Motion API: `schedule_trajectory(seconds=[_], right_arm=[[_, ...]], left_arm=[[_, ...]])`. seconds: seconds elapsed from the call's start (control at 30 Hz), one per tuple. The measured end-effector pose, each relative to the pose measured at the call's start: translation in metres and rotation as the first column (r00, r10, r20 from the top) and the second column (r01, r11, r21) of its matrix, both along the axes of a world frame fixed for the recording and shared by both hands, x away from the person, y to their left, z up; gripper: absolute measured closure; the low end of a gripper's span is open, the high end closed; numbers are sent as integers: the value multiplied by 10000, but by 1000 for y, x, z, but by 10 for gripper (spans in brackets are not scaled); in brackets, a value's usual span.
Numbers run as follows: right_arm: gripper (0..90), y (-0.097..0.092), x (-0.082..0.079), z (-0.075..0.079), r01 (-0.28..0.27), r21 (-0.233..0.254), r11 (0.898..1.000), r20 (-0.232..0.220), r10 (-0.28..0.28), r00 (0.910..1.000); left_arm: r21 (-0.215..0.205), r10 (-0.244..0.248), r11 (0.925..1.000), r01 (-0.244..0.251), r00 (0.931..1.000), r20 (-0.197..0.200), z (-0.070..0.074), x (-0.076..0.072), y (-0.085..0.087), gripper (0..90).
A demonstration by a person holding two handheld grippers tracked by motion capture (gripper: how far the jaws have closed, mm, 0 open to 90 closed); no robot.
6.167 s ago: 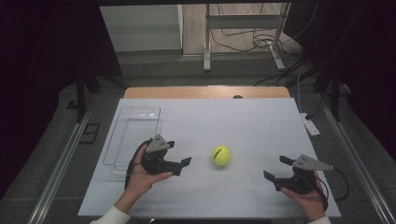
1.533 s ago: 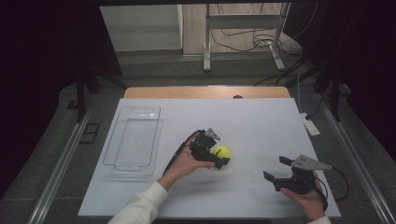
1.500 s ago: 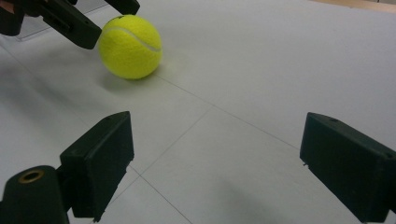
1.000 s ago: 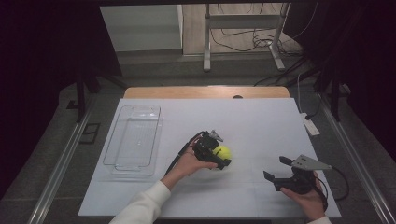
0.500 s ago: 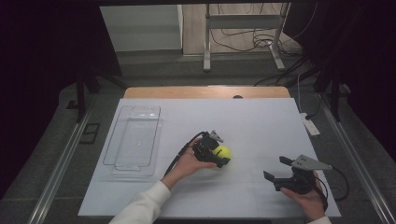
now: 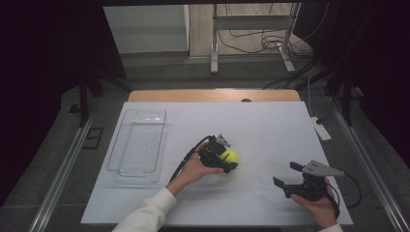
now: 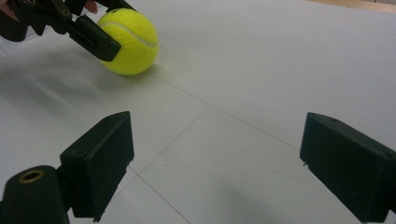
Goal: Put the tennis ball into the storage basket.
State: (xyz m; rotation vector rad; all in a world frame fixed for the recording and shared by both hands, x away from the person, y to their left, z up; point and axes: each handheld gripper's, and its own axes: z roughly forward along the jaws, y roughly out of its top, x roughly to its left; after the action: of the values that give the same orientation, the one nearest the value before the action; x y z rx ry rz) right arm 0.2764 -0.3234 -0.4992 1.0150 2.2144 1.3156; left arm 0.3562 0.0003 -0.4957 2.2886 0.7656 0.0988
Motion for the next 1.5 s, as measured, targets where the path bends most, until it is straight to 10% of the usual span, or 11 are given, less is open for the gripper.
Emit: schedule_trajectory(seconds=[1.5], right_arm=[[101,3,2,-1,-77,-76,9999,14,77,10000]], left_arm=[[-1516,584,9876,-409,9919,1132,41,-12,36,272]])
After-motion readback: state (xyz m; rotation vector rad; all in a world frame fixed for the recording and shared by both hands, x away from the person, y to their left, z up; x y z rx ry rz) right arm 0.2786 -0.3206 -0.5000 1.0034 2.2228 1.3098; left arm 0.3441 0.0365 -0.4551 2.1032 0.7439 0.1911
